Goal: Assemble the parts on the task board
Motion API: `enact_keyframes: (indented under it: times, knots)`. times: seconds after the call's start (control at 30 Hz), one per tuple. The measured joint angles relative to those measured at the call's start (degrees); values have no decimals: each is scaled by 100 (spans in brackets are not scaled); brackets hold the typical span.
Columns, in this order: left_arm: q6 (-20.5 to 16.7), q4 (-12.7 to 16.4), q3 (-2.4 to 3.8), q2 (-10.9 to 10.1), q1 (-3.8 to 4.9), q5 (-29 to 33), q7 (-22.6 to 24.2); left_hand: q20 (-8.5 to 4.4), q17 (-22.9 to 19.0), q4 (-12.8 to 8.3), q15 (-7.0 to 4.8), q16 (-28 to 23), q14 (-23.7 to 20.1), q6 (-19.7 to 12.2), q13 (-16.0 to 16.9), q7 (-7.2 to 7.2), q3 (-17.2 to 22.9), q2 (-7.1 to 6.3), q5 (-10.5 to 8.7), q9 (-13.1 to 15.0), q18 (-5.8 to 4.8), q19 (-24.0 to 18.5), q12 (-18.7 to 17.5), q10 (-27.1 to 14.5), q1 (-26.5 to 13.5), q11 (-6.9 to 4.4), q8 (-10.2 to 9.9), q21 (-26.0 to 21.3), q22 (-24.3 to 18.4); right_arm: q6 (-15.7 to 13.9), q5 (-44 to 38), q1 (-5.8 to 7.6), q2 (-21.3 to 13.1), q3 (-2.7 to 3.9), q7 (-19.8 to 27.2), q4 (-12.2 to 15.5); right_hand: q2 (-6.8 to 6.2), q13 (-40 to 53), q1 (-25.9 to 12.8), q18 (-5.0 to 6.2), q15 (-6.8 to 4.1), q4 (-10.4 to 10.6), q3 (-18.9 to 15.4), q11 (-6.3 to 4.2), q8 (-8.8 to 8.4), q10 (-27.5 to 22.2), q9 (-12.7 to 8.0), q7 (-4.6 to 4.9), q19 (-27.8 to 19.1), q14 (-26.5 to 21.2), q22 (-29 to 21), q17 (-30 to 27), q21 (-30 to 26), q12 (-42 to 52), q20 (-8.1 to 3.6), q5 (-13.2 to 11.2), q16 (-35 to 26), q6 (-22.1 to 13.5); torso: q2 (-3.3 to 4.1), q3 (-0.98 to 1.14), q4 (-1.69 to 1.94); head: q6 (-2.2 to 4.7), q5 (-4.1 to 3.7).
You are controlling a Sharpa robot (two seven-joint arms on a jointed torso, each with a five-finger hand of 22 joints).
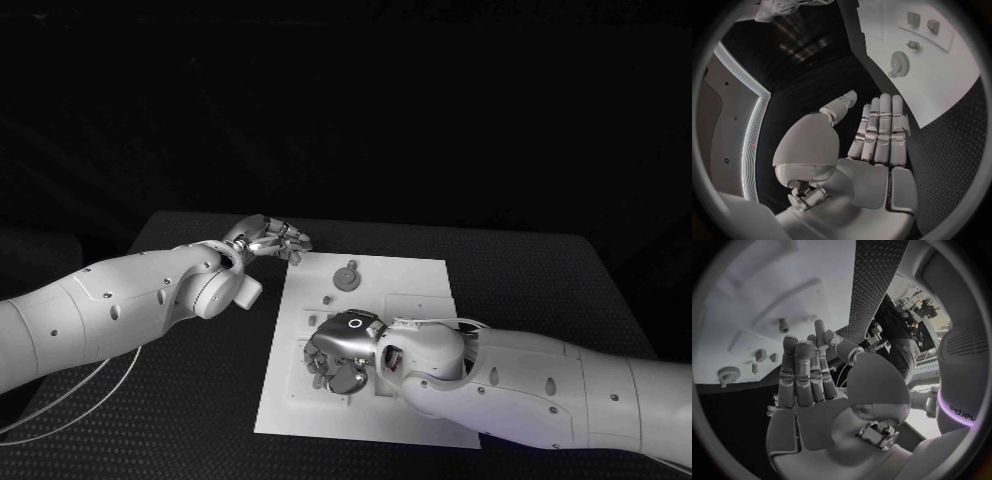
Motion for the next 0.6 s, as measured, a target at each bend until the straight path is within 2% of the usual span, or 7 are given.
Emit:
enact_keyframes:
  times: [0.6]
  knots:
    - [1, 19, 0, 0, 0, 2, 0, 0, 10, 15, 0, 0, 0, 0, 0, 0, -15, 0, 0, 0, 0, 0, 0, 0, 0, 0, 0, 0, -1, 11, -198, -24, 80, -45, -77, -144, 0, 13, 0, 1, 11, 12, 10, 0, 7, -1, 18, 0, 23, 9, 4, 5, 0, -11, -4, -1, 0, -19, -2, -2, 0, 9, -23]
